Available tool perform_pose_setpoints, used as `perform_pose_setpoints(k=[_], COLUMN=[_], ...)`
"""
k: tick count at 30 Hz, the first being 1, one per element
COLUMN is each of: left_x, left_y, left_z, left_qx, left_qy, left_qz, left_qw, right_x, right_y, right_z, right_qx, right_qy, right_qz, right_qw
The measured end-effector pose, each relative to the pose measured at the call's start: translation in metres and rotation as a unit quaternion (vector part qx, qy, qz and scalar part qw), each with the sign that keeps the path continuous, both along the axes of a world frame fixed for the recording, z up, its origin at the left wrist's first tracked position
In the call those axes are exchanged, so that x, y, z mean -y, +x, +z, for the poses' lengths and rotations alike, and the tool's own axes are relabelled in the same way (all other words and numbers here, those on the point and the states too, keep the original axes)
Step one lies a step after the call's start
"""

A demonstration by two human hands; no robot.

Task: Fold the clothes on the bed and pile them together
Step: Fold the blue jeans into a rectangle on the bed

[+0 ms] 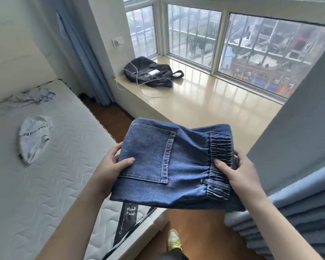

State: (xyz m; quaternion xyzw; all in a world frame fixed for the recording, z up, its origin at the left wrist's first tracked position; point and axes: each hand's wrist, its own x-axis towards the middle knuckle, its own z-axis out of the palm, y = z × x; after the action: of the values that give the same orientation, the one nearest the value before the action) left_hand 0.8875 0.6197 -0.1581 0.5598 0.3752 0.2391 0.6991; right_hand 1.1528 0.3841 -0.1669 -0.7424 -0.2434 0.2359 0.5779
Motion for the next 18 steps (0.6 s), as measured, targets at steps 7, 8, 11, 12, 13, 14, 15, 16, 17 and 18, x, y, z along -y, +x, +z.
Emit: perform_pose_setpoints(k=[7, 8, 11, 12, 13, 14, 15, 16, 17, 18], left_x=[-0.063, -0.072, -0.096, -0.104, -0.11, -0.117, -0.124, -0.131, -0.138, -0.145], left_y=[0.025, 0.028, 0.036, 0.038, 0.04, 0.042, 0.045, 0.049, 0.053, 0.058], left_z=[-0.004, -0.004, -0.005, -0.006, -0.007, -0.009, -0.011, -0.014, -0.017, -0.02], left_qx=[0.025, 0.024, 0.035, 0.035, 0.034, 0.032, 0.028, 0.023, 0.02, 0.017], left_qy=[0.003, 0.005, 0.002, -0.002, -0.006, -0.007, -0.006, -0.007, -0.007, -0.007], left_qz=[0.05, 0.054, 0.066, 0.071, 0.078, 0.088, 0.098, 0.11, 0.123, 0.135], left_qw=[0.998, 0.998, 0.997, 0.997, 0.996, 0.996, 0.995, 0.994, 0.992, 0.991], right_x=[-0.09, -0.102, -0.136, -0.147, -0.157, -0.168, -0.18, -0.191, -0.204, -0.218], right_y=[0.039, 0.043, 0.055, 0.059, 0.063, 0.068, 0.074, 0.081, 0.088, 0.095], right_z=[0.007, 0.006, -0.002, -0.005, -0.009, -0.013, -0.017, -0.022, -0.026, -0.031], right_qx=[0.011, 0.011, 0.008, 0.003, 0.0, -0.004, -0.006, -0.006, -0.006, -0.006], right_qy=[0.003, 0.002, -0.001, -0.004, -0.006, -0.007, -0.008, -0.01, -0.012, -0.015], right_qz=[0.035, 0.038, 0.051, 0.056, 0.061, 0.069, 0.076, 0.084, 0.092, 0.1], right_qw=[0.999, 0.999, 0.999, 0.998, 0.998, 0.998, 0.997, 0.996, 0.996, 0.995])
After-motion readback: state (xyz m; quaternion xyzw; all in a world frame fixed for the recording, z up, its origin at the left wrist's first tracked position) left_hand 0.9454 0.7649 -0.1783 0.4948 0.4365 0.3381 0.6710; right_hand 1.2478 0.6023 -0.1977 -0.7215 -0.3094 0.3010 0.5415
